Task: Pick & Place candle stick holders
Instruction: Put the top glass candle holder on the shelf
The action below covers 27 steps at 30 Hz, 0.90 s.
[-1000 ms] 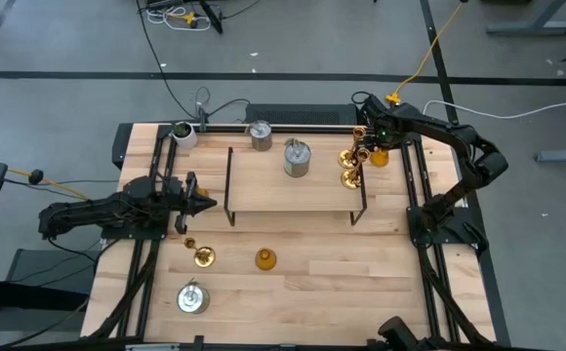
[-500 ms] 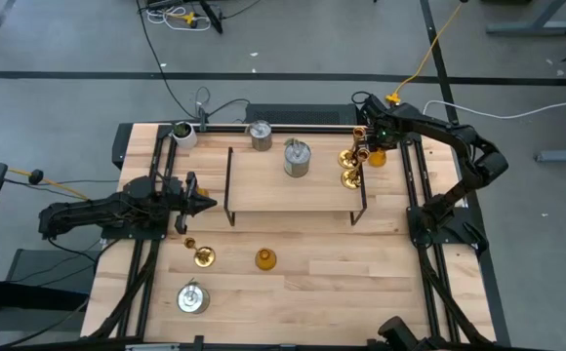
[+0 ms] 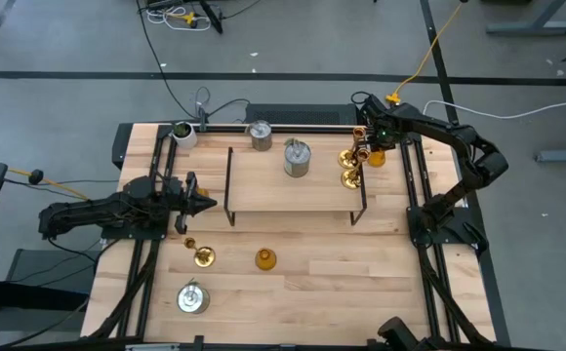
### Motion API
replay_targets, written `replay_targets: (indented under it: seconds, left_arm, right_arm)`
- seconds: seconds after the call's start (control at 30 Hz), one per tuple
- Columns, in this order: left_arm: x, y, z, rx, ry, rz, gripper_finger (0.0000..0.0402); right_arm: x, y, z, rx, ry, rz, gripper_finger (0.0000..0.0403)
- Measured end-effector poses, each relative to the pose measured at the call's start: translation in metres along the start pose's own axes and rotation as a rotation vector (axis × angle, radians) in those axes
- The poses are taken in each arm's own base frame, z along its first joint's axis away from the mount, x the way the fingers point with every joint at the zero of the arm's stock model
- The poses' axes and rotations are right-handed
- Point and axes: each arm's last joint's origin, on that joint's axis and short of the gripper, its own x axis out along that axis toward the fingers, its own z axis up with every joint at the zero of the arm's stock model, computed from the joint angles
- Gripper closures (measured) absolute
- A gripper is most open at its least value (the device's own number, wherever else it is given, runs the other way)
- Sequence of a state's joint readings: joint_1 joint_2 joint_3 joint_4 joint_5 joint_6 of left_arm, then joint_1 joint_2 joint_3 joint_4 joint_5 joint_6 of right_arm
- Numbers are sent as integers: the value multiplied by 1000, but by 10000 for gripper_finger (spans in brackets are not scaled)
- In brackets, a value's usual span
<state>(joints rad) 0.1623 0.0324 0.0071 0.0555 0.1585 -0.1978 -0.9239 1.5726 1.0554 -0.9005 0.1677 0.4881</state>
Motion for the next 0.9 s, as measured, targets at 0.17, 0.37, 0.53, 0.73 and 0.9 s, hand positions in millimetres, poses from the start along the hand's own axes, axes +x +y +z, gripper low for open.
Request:
replay_targets:
  seconds: [0.17,0.37,0.53,0.73,0.9]
  left_arm:
    - [0,0,0,0,0,0,394]
    - [0,0,0,0,0,0,394]
    - [0,0,0,0,0,0,394]
    - [0,0,0,0,0,0,394]
    - [0,0,0,0,0,0,394]
  right_arm:
    - [0,0,0,0,4,-1,343]
    - [0,0,-1,-1,8,2,347]
    - [0,0,-1,-1,13,11,348]
    - [0,0,-1,-2,21,11,348]
    - [0,0,-2,-3,25,11,349]
